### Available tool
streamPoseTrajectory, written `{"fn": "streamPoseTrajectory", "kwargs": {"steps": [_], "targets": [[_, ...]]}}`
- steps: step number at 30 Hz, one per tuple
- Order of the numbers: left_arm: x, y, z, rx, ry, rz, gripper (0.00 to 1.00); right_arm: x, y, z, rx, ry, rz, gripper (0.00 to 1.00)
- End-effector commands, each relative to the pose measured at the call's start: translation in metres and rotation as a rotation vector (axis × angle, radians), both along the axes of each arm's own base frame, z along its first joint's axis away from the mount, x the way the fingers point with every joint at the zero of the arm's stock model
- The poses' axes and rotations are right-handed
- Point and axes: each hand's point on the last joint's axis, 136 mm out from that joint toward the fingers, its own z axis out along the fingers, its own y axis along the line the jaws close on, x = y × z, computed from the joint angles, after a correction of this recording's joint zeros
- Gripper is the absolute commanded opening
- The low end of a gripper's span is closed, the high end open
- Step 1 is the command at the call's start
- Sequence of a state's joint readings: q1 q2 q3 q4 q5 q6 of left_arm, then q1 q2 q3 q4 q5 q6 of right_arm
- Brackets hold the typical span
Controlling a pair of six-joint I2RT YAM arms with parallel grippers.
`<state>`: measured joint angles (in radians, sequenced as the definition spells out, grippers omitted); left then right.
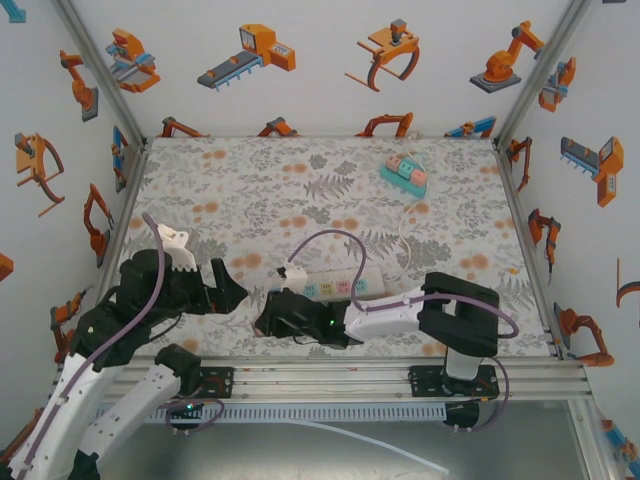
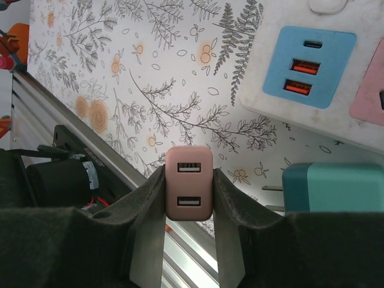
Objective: Pull the plug off the socket
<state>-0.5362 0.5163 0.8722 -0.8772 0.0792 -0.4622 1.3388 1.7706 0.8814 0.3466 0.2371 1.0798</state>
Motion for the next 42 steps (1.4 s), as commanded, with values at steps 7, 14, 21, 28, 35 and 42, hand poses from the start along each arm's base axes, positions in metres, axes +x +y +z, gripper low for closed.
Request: {"fn": "streamPoseTrajectory", "kwargs": {"steps": [7, 14, 21, 28, 35, 42], "targets": [[-0.003, 0.002, -0.020, 0.011, 0.056, 0.016, 0.97, 0.006, -0.003, -0.005, -0.084, -0.013, -0.032, 0.42], [-0.003, 0.002, -0.029, 0.008, 0.075, 0.022, 0.97, 0.009, -0.018, 0.006, -0.108, -0.052, -0.044, 0.48], [0.000, -0.005, -0.031, 0.006, 0.092, -0.001, 0.97, 0.019, -0.045, 0.036, -0.164, -0.151, -0.075, 0.50], [0.015, -0.026, -0.008, -0.047, 0.033, -0.064, 0.97, 0.080, -0.095, 0.099, -0.337, -0.428, -0.084, 0.52], [0.029, -0.054, 0.020, -0.092, -0.104, -0.202, 0.97, 0.203, -0.185, 0.143, -0.618, -0.608, -0.103, 0.78], [0.039, -0.055, 0.019, -0.026, -0.178, -0.224, 0.97, 0.312, -0.277, 0.128, -0.832, -0.451, -0.028, 0.99]]}}
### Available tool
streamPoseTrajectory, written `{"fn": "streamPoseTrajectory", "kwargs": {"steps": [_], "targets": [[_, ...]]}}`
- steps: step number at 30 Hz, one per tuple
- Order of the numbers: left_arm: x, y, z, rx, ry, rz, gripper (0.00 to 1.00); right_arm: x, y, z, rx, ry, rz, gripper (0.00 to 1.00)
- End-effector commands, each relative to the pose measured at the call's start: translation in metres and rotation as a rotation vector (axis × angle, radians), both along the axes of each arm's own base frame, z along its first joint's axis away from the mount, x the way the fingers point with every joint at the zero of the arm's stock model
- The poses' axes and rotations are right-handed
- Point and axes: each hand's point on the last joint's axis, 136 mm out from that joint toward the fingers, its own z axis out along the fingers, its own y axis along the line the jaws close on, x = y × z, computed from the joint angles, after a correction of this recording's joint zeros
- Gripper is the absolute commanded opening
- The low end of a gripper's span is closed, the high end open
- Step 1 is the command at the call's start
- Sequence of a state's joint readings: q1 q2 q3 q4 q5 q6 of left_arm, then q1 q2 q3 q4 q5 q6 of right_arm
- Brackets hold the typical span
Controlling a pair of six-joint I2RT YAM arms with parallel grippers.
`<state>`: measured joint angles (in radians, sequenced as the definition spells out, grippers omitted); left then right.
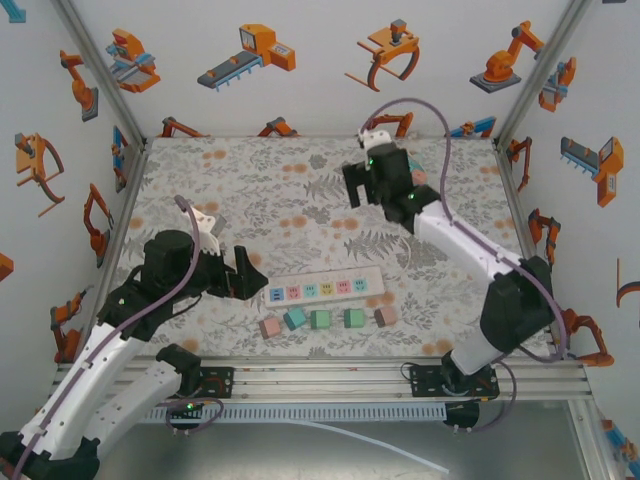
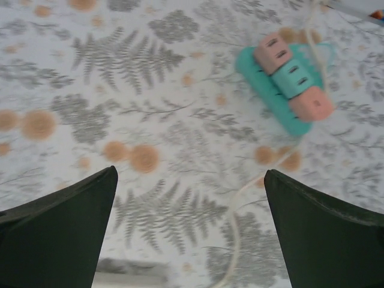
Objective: Pull the plug off the socket
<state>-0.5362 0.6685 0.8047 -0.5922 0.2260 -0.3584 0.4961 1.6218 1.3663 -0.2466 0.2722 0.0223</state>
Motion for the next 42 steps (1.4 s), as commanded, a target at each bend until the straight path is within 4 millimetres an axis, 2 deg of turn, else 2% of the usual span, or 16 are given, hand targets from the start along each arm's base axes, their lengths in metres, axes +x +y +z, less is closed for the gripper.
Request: {"fn": "streamPoseTrajectory", "kwargs": {"steps": [1, 3, 9, 13, 17, 24, 28, 33, 38, 42], "targets": [[0.008, -0.006, 0.019, 0.008, -0.113, -0.044, 0.97, 0.025, -0.030, -0.042, -0.174, 0.188, 0.106, 1.00], [0.012, -0.008, 0.017, 0.020, -0.113, -0.044, 0.97, 0.051, -0.047, -0.056, -0.172, 0.247, 0.085, 1.00], [0.028, -0.014, 0.002, 0.074, -0.062, -0.041, 0.97, 0.107, -0.067, -0.104, -0.093, 0.378, 0.122, 1.00], [0.037, -0.017, -0.010, 0.105, -0.027, -0.029, 0.97, 0.133, -0.073, -0.138, -0.125, 0.408, 0.119, 0.99], [0.041, -0.017, -0.017, 0.120, -0.011, -0.022, 0.97, 0.140, -0.065, -0.159, -0.138, 0.430, 0.184, 0.87], [0.044, -0.015, -0.019, 0.126, -0.008, -0.005, 0.97, 0.127, -0.044, -0.166, -0.106, 0.453, 0.342, 0.61], [0.044, -0.016, -0.019, 0.112, -0.006, 0.000, 0.97, 0.107, -0.020, -0.167, -0.094, 0.460, 0.484, 0.46], [0.040, -0.017, -0.016, 0.084, -0.001, 0.000, 0.97, 0.083, 0.014, -0.168, -0.109, 0.456, 0.614, 0.38], [0.032, -0.011, -0.015, 0.056, -0.001, 0.023, 0.97, 0.046, 0.060, -0.165, -0.088, 0.455, 0.771, 0.28], [0.025, 0.000, -0.018, 0.056, 0.012, 0.067, 0.97, -0.004, 0.104, -0.166, -0.121, 0.453, 0.945, 0.27]]}}
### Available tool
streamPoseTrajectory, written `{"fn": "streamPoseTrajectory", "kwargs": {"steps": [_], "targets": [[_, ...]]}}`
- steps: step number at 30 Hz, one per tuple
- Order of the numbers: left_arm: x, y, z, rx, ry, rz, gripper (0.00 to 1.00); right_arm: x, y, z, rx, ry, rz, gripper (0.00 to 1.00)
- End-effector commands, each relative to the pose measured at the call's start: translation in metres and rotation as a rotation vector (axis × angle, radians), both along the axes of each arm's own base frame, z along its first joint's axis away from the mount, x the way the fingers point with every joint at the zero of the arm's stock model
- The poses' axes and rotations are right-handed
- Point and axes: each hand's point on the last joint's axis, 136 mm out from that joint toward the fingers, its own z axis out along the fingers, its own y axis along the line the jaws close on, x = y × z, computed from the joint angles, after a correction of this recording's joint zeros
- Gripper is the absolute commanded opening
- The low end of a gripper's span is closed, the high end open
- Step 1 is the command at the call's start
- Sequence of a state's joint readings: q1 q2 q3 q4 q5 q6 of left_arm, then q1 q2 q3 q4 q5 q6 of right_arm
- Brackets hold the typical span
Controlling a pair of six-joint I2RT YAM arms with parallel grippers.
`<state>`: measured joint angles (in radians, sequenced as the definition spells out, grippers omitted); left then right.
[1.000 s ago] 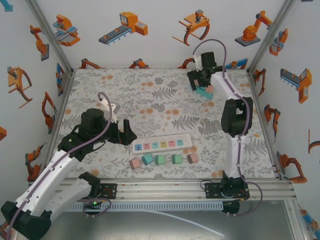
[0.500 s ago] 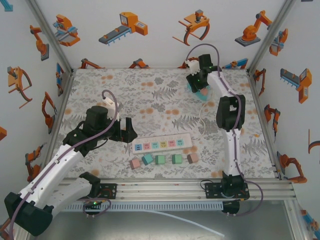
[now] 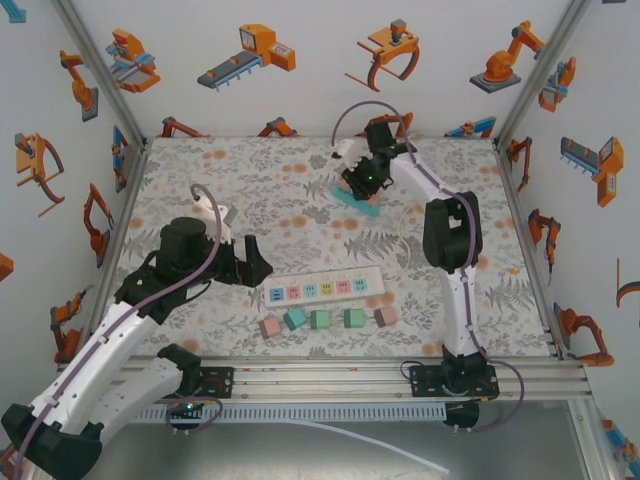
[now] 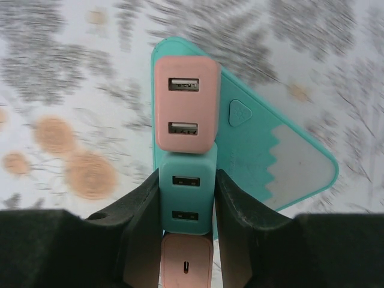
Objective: Pull the plug off the socket
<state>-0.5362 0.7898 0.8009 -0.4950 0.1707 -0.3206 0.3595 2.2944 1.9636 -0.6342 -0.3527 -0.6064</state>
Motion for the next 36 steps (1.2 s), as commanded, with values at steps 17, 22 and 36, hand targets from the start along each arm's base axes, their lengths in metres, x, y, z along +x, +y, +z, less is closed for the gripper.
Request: {"fn": "streamPoseTrajectory", "kwargs": {"steps": [17, 22, 36], "targets": [[-0.028, 0.036, -0.013, -0.015, 0.054, 0.146, 0.97, -0.229, 0.126, 0.001, 0.067, 0.126, 0.725, 0.33], [-0.031, 0.040, -0.019, -0.008, 0.070, 0.158, 0.97, -0.228, 0.129, 0.010, 0.060, 0.098, 0.729, 0.52], [0.010, 0.026, -0.021, -0.019, 0.132, 0.222, 0.97, -0.226, 0.117, 0.091, 0.149, -0.164, 0.718, 0.60]]}}
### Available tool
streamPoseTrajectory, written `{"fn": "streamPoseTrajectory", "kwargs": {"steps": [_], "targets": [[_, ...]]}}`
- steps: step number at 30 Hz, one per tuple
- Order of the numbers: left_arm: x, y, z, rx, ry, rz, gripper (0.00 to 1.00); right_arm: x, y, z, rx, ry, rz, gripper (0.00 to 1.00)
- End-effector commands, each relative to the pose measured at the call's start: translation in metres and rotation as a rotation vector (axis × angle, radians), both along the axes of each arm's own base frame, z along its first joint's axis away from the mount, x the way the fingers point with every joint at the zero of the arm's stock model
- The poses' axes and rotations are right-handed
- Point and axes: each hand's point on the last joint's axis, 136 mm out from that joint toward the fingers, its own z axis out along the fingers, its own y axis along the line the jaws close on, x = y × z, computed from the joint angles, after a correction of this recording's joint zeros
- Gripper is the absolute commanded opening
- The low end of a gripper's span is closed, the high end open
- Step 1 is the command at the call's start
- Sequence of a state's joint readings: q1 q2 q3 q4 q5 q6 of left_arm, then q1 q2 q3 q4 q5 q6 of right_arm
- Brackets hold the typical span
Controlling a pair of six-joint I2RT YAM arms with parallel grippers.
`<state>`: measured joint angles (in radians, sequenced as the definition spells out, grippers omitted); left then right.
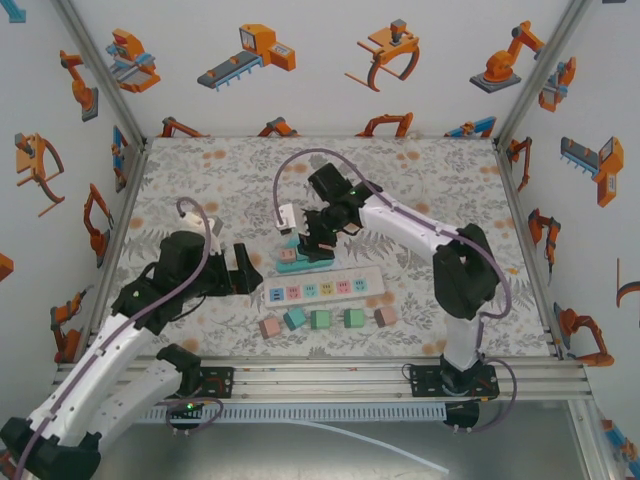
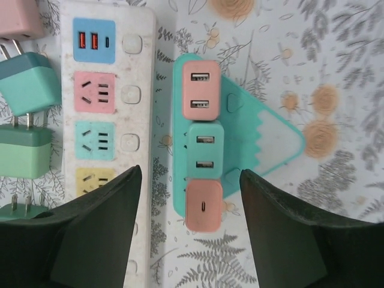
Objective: Pull the plug off the socket
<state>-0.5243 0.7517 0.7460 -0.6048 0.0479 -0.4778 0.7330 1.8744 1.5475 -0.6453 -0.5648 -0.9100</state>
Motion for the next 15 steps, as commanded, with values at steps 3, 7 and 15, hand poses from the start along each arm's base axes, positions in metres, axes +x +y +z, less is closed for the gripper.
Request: {"fn": "streamPoseTrajectory", "kwargs": {"steps": [3, 7, 15], "targets": [[0.038, -0.015, 0.018, -0.058, -0.001, 0.008, 0.99, 0.008, -0.017, 0.028, 0.109, -0.097, -0.022, 0.56], [0.075, -0.028, 0.019, -0.103, -0.003, -0.029, 0.89, 0.008, -0.032, 0.021, 0.153, -0.119, -0.006, 0.54], [0.132, -0.066, -0.006, -0.134, 0.035, -0.115, 0.76, 0.012, -0.028, -0.011, 0.171, -0.100, 0.021, 0.50]]}}
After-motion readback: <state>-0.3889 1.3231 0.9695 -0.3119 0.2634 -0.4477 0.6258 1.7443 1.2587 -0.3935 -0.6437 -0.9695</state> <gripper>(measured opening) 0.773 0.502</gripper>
